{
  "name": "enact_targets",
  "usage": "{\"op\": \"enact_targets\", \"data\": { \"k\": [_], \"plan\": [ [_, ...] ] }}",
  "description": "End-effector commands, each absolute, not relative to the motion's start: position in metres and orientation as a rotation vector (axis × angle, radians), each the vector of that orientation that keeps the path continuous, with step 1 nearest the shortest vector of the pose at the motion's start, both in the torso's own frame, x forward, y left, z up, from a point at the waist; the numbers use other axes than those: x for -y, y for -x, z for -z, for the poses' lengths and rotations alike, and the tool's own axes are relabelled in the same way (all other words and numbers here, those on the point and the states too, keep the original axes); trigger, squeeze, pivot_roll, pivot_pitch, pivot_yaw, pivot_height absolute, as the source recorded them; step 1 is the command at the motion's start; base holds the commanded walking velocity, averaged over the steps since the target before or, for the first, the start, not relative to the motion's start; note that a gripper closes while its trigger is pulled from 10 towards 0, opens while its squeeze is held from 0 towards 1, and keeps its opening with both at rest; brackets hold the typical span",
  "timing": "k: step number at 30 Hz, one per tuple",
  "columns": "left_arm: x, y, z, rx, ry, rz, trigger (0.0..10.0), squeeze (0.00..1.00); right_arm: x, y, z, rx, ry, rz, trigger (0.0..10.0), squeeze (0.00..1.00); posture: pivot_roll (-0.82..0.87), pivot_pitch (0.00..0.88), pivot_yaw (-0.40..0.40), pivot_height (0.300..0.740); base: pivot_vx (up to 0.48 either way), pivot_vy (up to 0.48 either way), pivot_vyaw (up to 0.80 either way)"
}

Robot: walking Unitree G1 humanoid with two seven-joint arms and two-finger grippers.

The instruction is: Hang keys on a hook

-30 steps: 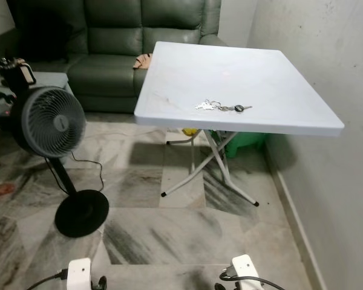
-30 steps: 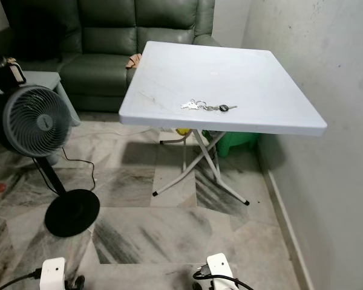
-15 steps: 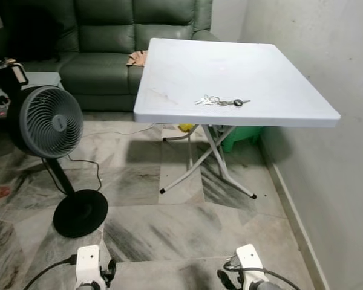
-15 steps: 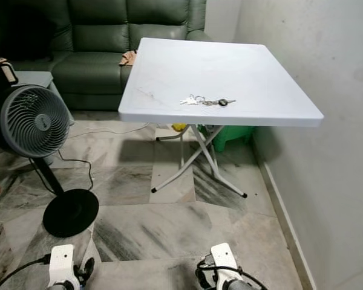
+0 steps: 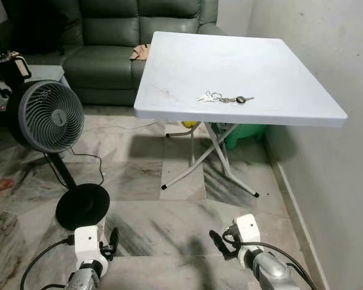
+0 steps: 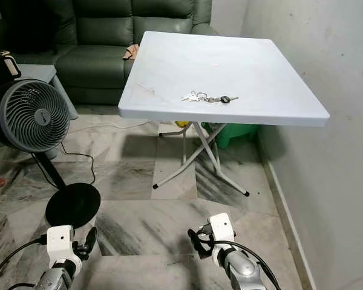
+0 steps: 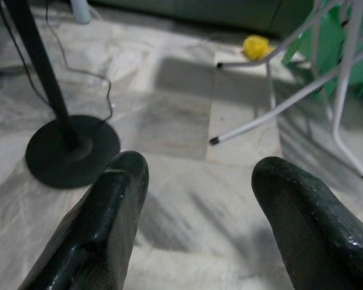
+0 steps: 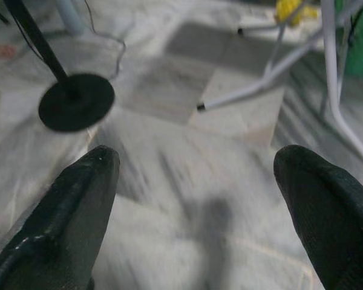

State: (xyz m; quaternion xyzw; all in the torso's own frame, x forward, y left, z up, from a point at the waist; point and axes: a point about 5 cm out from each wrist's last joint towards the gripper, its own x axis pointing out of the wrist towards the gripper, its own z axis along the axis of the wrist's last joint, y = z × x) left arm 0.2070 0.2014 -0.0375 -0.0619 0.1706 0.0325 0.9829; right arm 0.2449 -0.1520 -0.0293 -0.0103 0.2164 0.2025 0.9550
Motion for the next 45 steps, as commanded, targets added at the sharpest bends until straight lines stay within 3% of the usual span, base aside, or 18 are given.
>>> {"op": "enact_targets", "data": {
  "k": [1,16,45],
  "plan": [
    [-0.201,-0.206,0.033,-0.302,0.127,-0.062,10.0,0.0,0.151,-0.248,0.024,-0.393,0.001,-0.413,10.0,0.0,-0.02,0.0,-0.032,0.74,0.0,0.0,0.0],
    [-0.203,-0.211,0.027,-0.266,0.136,-0.067,10.0,0.0,0.143,-0.248,0.023,-0.375,-0.018,-0.423,10.0,0.0,-0.02,0.0,-0.031,0.74,0.0,0.0,0.0],
    [-0.209,-0.217,0.019,-0.25,0.132,-0.056,10.0,0.0,0.145,-0.252,0.018,-0.343,-0.021,-0.425,10.0,0.0,-0.03,0.0,-0.024,0.74,0.425,0.0,0.0]
  ]
}}
